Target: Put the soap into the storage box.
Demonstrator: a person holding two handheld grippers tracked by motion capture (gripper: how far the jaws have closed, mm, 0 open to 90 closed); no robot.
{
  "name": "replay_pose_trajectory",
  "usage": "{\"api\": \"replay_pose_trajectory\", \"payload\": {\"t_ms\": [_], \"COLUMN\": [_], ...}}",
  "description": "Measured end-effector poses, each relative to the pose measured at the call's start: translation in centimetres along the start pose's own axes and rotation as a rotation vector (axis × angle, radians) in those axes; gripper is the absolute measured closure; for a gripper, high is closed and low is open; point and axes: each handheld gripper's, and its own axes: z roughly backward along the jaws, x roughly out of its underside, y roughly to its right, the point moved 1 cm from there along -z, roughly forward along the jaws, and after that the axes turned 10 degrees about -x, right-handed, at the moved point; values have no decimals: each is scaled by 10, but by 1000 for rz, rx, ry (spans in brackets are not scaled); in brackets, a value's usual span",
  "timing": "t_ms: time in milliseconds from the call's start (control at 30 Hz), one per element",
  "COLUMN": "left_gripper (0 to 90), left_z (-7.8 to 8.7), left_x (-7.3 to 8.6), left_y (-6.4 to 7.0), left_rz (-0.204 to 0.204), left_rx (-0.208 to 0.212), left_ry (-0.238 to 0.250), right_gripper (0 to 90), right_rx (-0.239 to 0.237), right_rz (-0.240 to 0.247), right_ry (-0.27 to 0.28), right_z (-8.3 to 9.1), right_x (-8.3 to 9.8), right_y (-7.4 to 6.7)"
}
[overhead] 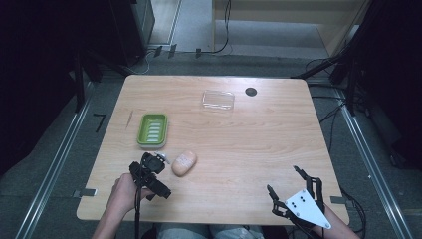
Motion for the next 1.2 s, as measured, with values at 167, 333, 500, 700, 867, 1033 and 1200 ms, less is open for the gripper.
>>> {"api": "replay_pose_trajectory", "payload": {"t_ms": [167, 333, 500, 700, 867, 1033, 1200], "left_gripper": [39, 36, 34, 28, 27, 27, 27], "left_z": [1, 5, 9, 10, 11, 12, 13], "left_x": [-5, -12, -21, -33, -42, -52, -63], "left_y": [0, -4, -3, -3, -2, -2, 1], "left_rz": [-17, -12, -31, -44, -50, -63, -83], "left_rx": [2, -6, -1, 3, 6, 8, 20], "left_ry": [6, 27, 41, 45, 53, 57, 60], "right_gripper": [131, 131, 131, 132, 131, 131, 131], "right_rx": [-4, -5, -6, -6, -11, -6, 0], "right_rz": [7, 12, 14, 14, 15, 8, 2], "right_ry": [-7, -4, -6, -5, -6, -4, -9], "right_z": [-1, 0, -1, -1, -1, 1, 2], "right_x": [0, -1, -1, -1, -1, 0, 1], "right_y": [-1, -1, -2, -1, -1, -1, 0]}}
